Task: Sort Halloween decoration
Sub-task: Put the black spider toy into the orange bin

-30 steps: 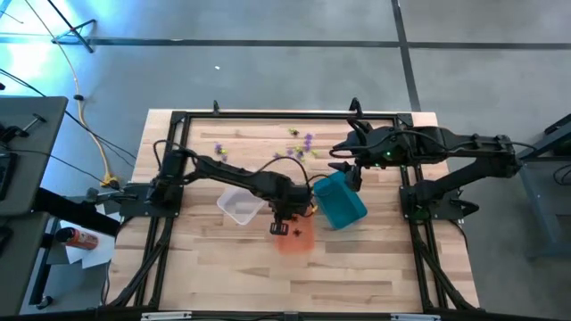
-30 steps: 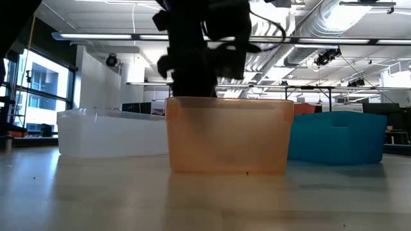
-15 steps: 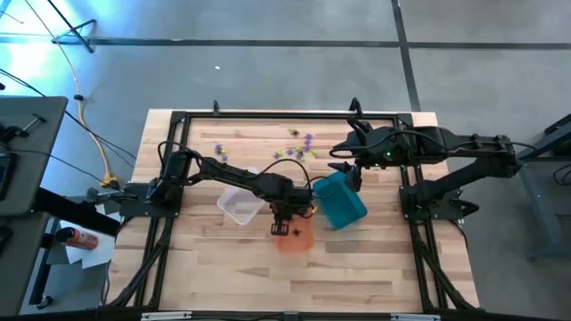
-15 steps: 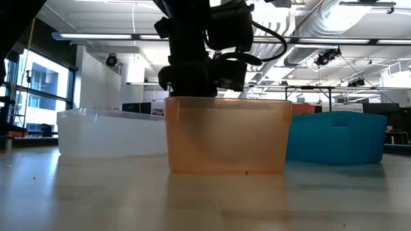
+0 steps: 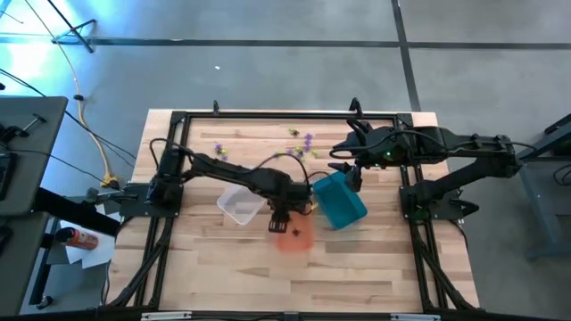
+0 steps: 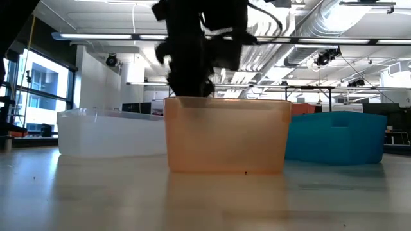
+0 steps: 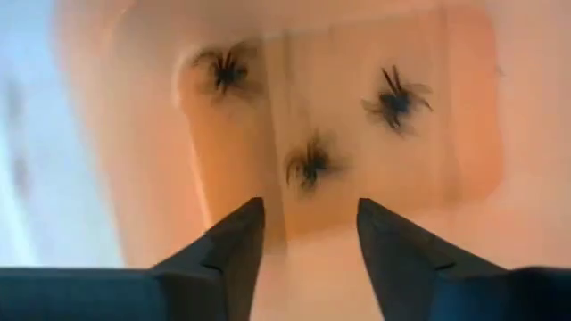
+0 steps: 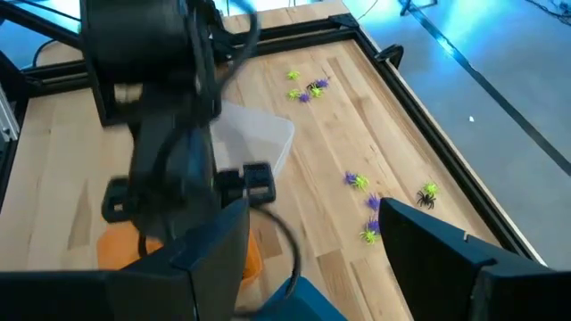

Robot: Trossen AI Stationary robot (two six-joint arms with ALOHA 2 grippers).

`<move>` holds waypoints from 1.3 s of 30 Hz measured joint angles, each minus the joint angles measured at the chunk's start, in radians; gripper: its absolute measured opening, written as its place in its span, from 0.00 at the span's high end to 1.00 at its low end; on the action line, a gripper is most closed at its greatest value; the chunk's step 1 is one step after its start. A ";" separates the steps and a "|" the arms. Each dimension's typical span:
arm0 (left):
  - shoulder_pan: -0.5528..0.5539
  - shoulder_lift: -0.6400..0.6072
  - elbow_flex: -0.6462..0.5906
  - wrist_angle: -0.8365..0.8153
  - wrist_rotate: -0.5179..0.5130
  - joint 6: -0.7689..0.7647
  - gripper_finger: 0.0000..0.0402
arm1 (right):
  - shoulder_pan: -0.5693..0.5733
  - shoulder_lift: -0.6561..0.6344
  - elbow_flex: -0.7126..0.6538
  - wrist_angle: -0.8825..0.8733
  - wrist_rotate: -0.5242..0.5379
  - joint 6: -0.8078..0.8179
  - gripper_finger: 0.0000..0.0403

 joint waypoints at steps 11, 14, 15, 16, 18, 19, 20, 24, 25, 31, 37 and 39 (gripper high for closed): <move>0.104 -0.370 -0.017 -0.053 -0.057 -0.138 0.49 | 0.000 -0.002 0.000 -0.017 -0.004 -0.025 0.39; 0.106 -0.516 -0.108 0.105 -0.064 -0.168 0.50 | 0.000 -0.002 0.000 -0.018 -0.004 -0.025 0.39; 0.102 -0.565 -0.153 0.163 -0.066 -0.174 0.50 | 0.000 -0.002 0.000 -0.018 -0.004 -0.021 0.39; 0.097 -0.615 -0.197 0.224 -0.072 -0.181 0.49 | 0.000 -0.002 0.000 -0.018 -0.004 -0.018 0.39; 0.086 -0.712 -0.295 0.343 -0.091 -0.199 0.49 | 0.000 -0.002 0.000 -0.014 -0.004 -0.002 0.39; 0.080 -0.759 -0.345 0.402 -0.102 -0.207 0.49 | 0.000 -0.002 0.000 -0.010 -0.004 0.004 0.39; 0.073 -0.803 -0.392 0.458 -0.109 -0.214 0.49 | 0.000 -0.002 0.000 -0.010 -0.004 0.006 0.39; 0.053 -0.955 -0.573 0.698 -0.138 -0.264 0.50 | 0.000 -0.002 0.000 0.006 -0.004 0.027 0.39; 0.048 -0.986 -0.619 0.766 -0.145 -0.281 0.50 | 0.000 -0.002 0.000 0.017 -0.004 0.027 0.39; 0.038 -1.094 -0.802 1.076 -0.173 -0.355 0.50 | 0.000 -0.002 0.000 0.068 -0.004 0.023 0.39; 0.039 -1.124 -0.825 1.087 -0.185 -0.346 0.50 | 0.000 -0.002 0.000 0.072 -0.004 0.027 0.39; 0.040 -1.124 -0.825 1.089 -0.186 -0.325 0.50 | 0.000 -0.002 0.000 0.072 -0.004 0.059 0.39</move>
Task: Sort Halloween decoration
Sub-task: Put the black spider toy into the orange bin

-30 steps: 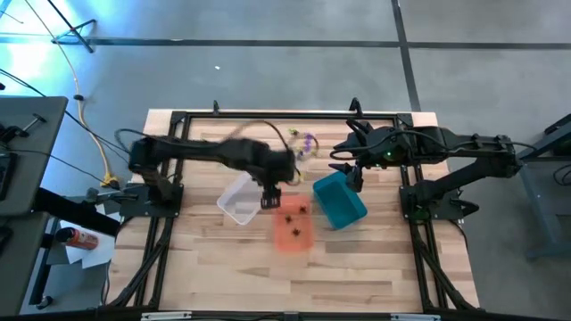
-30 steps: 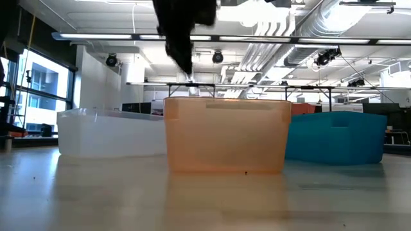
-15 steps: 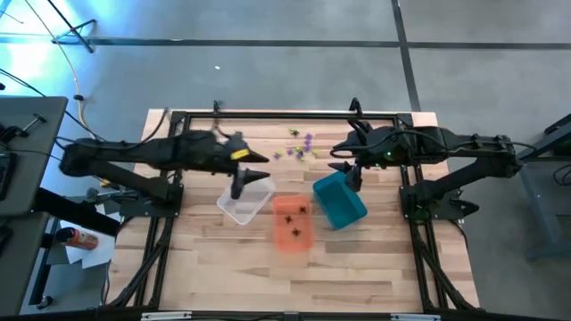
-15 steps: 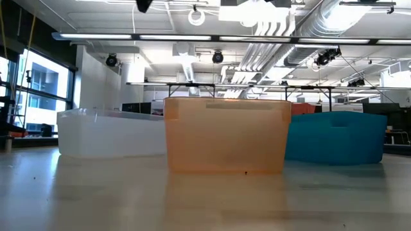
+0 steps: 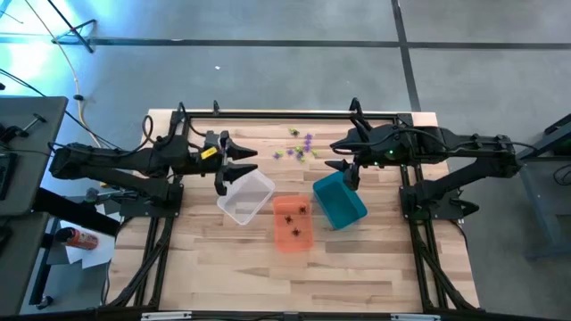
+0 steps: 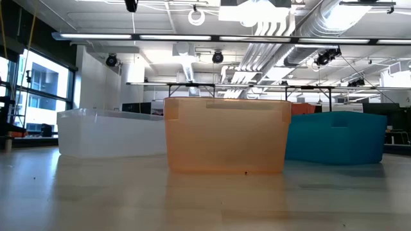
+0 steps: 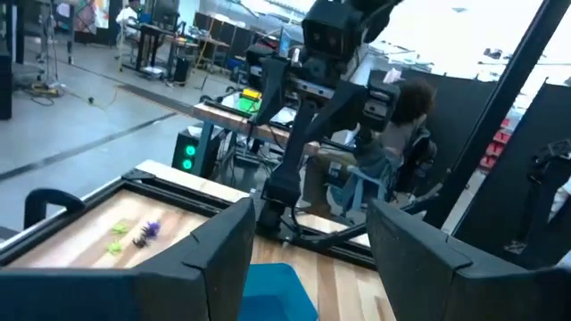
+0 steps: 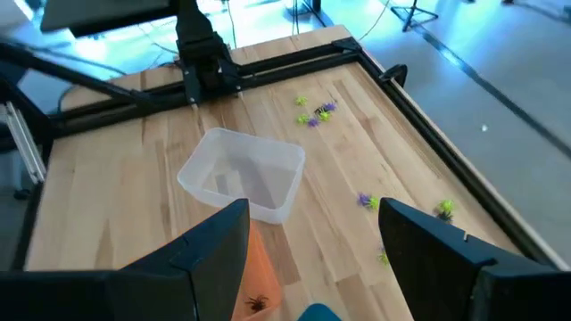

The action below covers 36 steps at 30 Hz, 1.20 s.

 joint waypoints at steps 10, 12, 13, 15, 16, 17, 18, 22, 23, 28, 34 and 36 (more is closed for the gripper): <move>0.000 0.000 0.000 0.000 -0.001 0.071 0.50 | -0.005 0.072 0.000 -0.012 0.037 0.428 0.39; 0.000 0.000 0.000 0.017 -0.001 0.071 0.50 | -0.025 0.103 0.000 -0.018 0.078 0.517 0.39; 0.000 0.000 0.002 0.015 -0.001 0.071 0.50 | -0.047 0.120 0.000 -0.032 0.085 0.564 0.39; 0.000 0.000 0.004 0.005 -0.001 0.072 0.50 | -0.111 0.151 0.000 -0.083 0.080 0.638 0.39; 0.000 0.000 0.004 0.001 -0.001 0.072 0.50 | -0.150 0.166 0.000 -0.110 0.079 0.659 0.39; 0.001 0.000 0.004 0.000 -0.001 0.072 0.50 | -0.194 0.180 0.001 -0.143 0.077 0.677 0.39; 0.001 0.000 0.004 0.001 -0.001 0.080 0.50 | -0.237 0.193 0.001 -0.183 0.077 0.682 0.39; 0.001 0.000 0.004 0.000 -0.001 0.162 0.50 | -0.414 0.258 0.001 -0.350 0.078 0.671 0.39; 0.001 0.000 0.004 0.000 -0.001 0.188 0.50 | -0.457 0.279 0.001 -0.384 0.077 0.658 0.39; 0.001 0.000 0.004 -0.001 -0.041 0.261 0.50 | -0.618 0.372 -0.044 -0.377 0.048 0.451 0.39; 0.001 0.000 0.005 -0.043 -0.188 0.218 0.50 | -0.717 0.409 -0.248 -0.227 -0.099 0.268 0.39; 0.001 0.000 0.005 -0.052 -0.216 0.191 0.50 | -0.742 0.402 -0.332 -0.165 -0.125 0.262 0.39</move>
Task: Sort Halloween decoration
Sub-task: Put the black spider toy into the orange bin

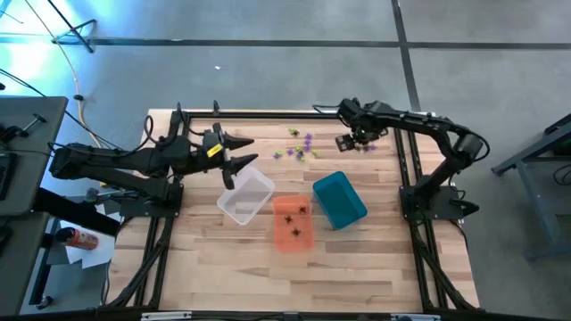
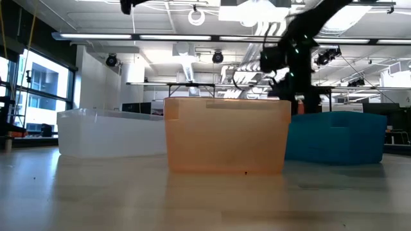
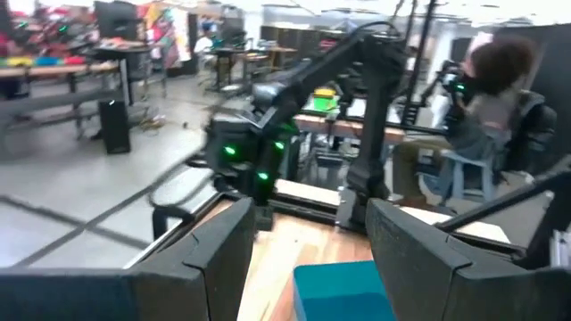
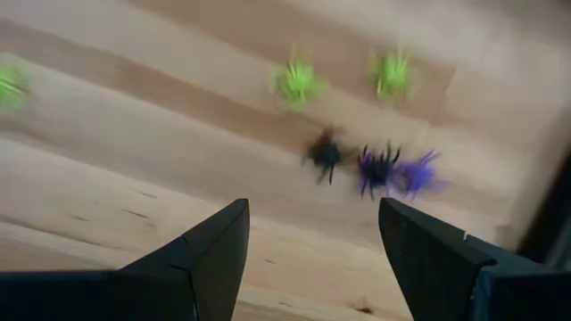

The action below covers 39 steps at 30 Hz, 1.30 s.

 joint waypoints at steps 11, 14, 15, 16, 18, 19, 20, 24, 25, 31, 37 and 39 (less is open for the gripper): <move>0.000 0.001 0.000 -0.006 -0.075 0.020 0.50 | -0.092 0.002 -0.122 0.255 -0.057 0.048 0.39; 0.000 0.001 0.000 -0.006 -0.075 0.020 0.50 | -0.104 0.024 -0.121 0.229 -0.064 0.076 0.39; 0.000 0.001 0.000 -0.007 -0.075 0.020 0.50 | -0.105 0.036 -0.122 0.224 -0.064 0.079 0.39; 0.000 0.001 0.000 -0.010 -0.075 0.020 0.50 | -0.105 0.048 -0.122 0.227 -0.065 0.079 0.39; 0.000 0.001 0.000 -0.018 -0.075 0.021 0.50 | -0.104 0.075 -0.122 0.240 -0.093 0.079 0.39; 0.000 0.001 0.000 -0.018 -0.075 0.021 0.50 | -0.104 0.088 -0.122 0.245 -0.100 0.086 0.39; 0.000 0.001 0.000 -0.018 -0.076 0.021 0.50 | -0.103 0.099 -0.122 0.252 -0.100 0.098 0.39; 0.000 0.001 0.000 -0.023 -0.076 0.021 0.50 | -0.104 0.132 -0.122 0.269 -0.077 0.108 0.39; 0.000 0.001 0.000 -0.025 -0.076 0.021 0.50 | -0.105 0.135 -0.120 0.268 -0.077 0.110 0.39; 0.000 0.001 0.000 -0.056 -0.076 0.021 0.50 | -0.099 0.141 -0.118 0.263 -0.077 0.117 0.39; 0.000 0.001 0.000 -0.080 -0.076 0.021 0.50 | -0.082 0.137 -0.119 0.236 -0.074 0.131 0.39; 0.000 0.001 0.000 -0.078 -0.076 0.021 0.50 | -0.079 0.129 -0.121 0.205 -0.093 0.131 0.39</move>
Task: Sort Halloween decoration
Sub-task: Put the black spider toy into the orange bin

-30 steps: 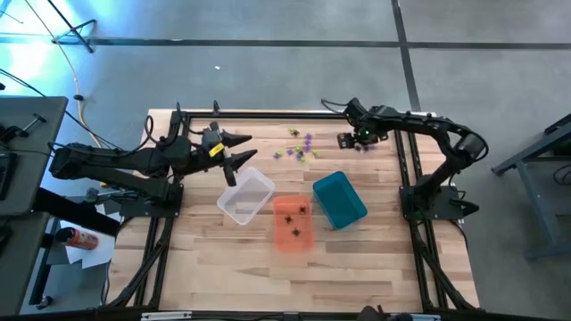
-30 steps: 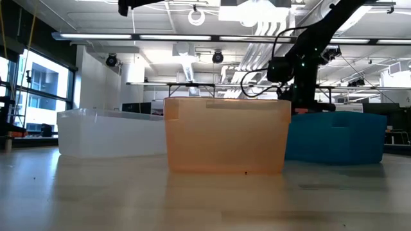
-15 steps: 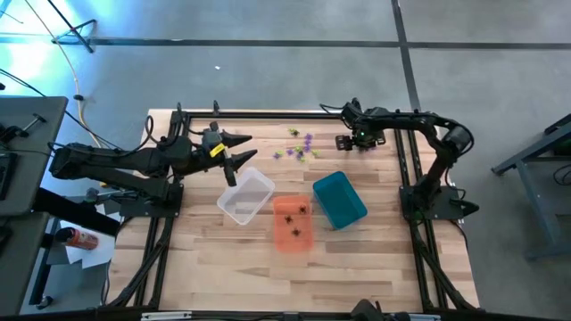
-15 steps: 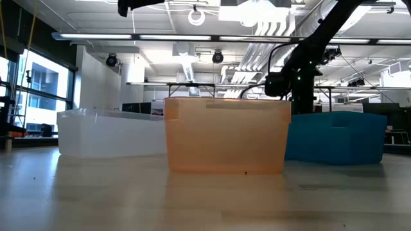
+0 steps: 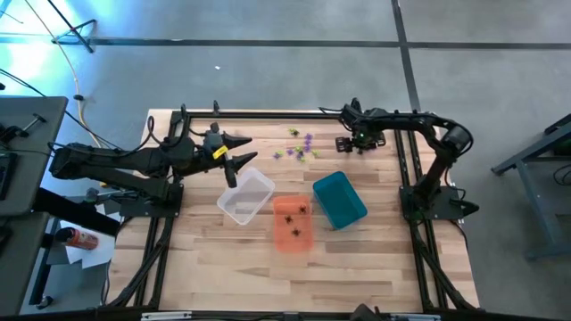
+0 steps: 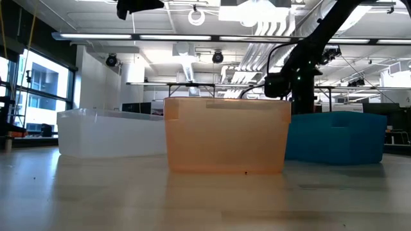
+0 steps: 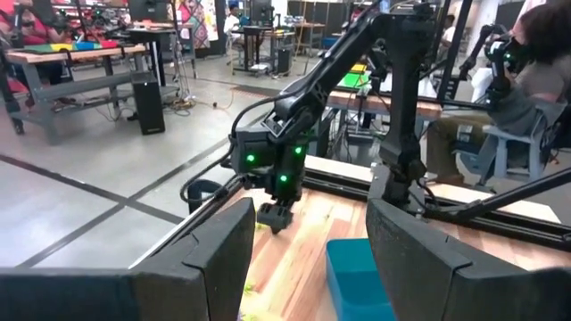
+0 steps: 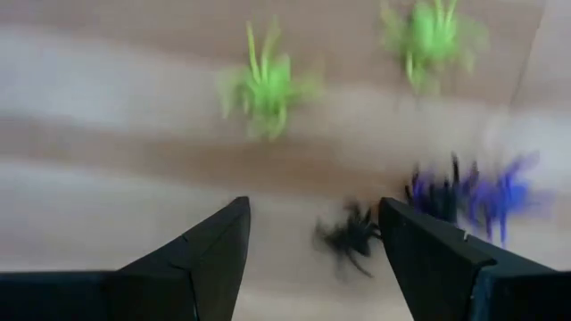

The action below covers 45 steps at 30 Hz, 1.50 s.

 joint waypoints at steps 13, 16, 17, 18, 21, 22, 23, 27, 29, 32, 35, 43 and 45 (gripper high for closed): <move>0.000 0.000 0.000 -0.007 0.000 0.000 0.50 | 0.017 -0.007 -0.001 -0.076 -0.005 -0.034 0.39; 0.000 0.000 0.000 -0.007 0.000 0.000 0.50 | 0.016 -0.007 -0.002 -0.067 -0.003 -0.034 0.41; 0.000 0.000 0.000 -0.007 0.000 0.000 0.50 | 0.013 -0.006 -0.002 -0.065 -0.003 -0.034 0.43; 0.000 0.000 0.000 -0.007 0.000 0.000 0.50 | 0.012 -0.006 -0.002 -0.064 0.000 -0.034 0.46; 0.000 0.000 0.000 -0.007 0.000 0.000 0.50 | 0.005 -0.006 -0.004 -0.054 0.011 -0.035 0.56; 0.000 0.000 0.000 -0.007 0.000 0.000 0.50 | 0.002 -0.006 -0.009 -0.047 0.009 -0.034 0.60; 0.000 0.000 0.000 -0.007 0.000 0.000 0.50 | -0.002 -0.007 -0.014 -0.037 0.002 -0.034 0.64; 0.000 0.000 0.000 -0.007 0.000 0.000 0.50 | -0.011 -0.010 -0.049 0.008 -0.031 -0.034 0.76; 0.000 0.000 0.000 -0.007 0.000 0.000 0.50 | -0.008 -0.011 -0.060 0.021 -0.030 -0.034 0.82; 0.000 0.000 0.000 -0.007 0.000 0.000 0.50 | 0.006 -0.011 -0.063 0.022 -0.019 -0.054 0.93; 0.000 0.000 0.000 -0.007 0.000 0.000 0.50 | 0.023 -0.022 -0.065 0.031 -0.003 -0.077 0.99; 0.000 0.000 0.000 -0.006 0.000 0.000 0.50 | 0.042 -0.185 -0.071 0.035 0.029 -0.110 1.00; 0.000 0.000 0.000 -0.006 0.000 0.000 0.50 | 0.042 -0.252 -0.071 0.040 0.008 -0.145 1.00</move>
